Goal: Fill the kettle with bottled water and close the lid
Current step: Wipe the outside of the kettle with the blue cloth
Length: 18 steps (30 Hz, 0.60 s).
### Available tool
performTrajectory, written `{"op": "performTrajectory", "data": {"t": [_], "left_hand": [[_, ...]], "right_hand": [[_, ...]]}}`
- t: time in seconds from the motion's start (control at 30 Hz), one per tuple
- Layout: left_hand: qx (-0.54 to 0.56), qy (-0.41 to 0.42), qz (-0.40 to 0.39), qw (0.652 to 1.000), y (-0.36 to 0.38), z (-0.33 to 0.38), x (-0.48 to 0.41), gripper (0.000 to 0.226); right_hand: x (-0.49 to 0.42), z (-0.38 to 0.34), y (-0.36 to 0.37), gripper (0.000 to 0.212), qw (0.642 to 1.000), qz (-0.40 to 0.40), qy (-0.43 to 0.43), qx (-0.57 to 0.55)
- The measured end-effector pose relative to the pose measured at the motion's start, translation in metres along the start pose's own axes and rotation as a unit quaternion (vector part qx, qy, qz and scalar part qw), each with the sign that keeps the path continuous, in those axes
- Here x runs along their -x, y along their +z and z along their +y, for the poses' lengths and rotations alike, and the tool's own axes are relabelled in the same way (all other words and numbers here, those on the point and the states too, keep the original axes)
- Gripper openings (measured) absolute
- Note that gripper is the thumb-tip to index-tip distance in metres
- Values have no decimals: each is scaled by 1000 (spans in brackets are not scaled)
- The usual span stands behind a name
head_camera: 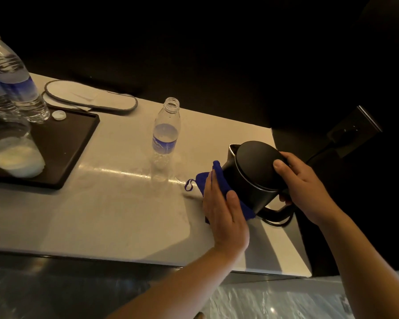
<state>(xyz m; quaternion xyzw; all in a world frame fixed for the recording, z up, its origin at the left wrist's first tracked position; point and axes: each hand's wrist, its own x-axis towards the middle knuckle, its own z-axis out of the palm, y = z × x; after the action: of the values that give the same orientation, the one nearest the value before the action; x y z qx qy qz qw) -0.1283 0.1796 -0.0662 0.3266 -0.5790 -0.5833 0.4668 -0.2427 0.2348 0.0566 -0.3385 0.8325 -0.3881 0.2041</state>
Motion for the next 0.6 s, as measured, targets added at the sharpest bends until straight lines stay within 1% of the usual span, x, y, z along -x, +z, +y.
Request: {"op": "performTrajectory", "data": {"t": [0.1,0.17,0.23,0.33,0.43,0.5,0.53,0.57,0.6], "left_hand": [[-10,19,15,1000,-3,-12,-7,50],[-4,5,25,1000,-6,-21,-15,47],[-9,-23,24,999,-9,-28,-24,44],[-60,-52,-13,997,-20,-32,-37,44],[-134,-100,-93,982,-42,-22,-67,40],[-134,-148,-145,969,-66,-10,-89,42],[-125,-160,-156,967,-83,-3,-96,43],[-126,-152,-160,967,-102,6,-99,43],[-150,-121,-159,968,-121,13,-99,41]], "right_hand": [[3,-3,0,23,1000,1,3,3],[5,-5,1,19,1000,0,1,3],[6,-5,1,20,1000,6,2,-1],[9,-9,3,19,1000,17,6,-5],[11,-13,4,18,1000,25,1,1],[13,-13,5,17,1000,27,-3,13],[14,-13,6,17,999,29,-4,15],[14,-13,6,16,999,30,-4,14],[14,-12,5,16,1000,29,-5,11]]}}
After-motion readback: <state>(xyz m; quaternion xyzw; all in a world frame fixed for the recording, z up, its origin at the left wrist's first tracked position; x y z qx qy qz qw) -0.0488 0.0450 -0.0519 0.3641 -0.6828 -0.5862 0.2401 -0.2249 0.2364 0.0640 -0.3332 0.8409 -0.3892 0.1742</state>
